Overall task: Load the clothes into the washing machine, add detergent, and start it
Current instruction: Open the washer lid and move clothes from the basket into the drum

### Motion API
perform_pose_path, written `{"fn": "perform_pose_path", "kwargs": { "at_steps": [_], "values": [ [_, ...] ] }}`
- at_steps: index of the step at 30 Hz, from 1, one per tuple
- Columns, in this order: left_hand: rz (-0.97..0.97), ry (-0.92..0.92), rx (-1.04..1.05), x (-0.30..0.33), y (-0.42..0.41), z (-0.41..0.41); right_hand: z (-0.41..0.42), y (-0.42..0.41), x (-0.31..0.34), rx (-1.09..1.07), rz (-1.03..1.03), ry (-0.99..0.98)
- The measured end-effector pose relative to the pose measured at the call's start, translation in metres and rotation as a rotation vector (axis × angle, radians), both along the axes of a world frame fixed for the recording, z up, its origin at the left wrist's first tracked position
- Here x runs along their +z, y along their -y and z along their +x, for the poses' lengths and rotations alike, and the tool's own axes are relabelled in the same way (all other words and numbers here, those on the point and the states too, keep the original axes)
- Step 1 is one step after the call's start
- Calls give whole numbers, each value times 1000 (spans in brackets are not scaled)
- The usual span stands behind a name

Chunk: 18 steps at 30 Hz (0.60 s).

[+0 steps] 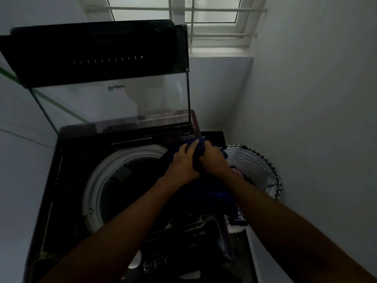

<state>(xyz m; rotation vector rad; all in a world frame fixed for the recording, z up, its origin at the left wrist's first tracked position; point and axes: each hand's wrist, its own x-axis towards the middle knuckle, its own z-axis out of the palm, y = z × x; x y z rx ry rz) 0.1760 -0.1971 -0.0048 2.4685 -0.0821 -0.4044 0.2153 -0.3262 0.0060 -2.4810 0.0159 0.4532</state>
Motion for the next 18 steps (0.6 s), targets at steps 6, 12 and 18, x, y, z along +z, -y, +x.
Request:
{"fn": "perform_pose_path", "kwargs": {
  "at_steps": [6, 12, 18],
  "values": [
    [-142, 212, 97, -1, -25, -9, -4, -41, 27, 145, 229, -23],
    [-224, 239, 384, -12, -70, -35, -17, -84, 28, 375, 305, -140],
    [196, 305, 366, -29, -140, -65, -22, -113, 17, 446, 230, -187]
  ]
}}
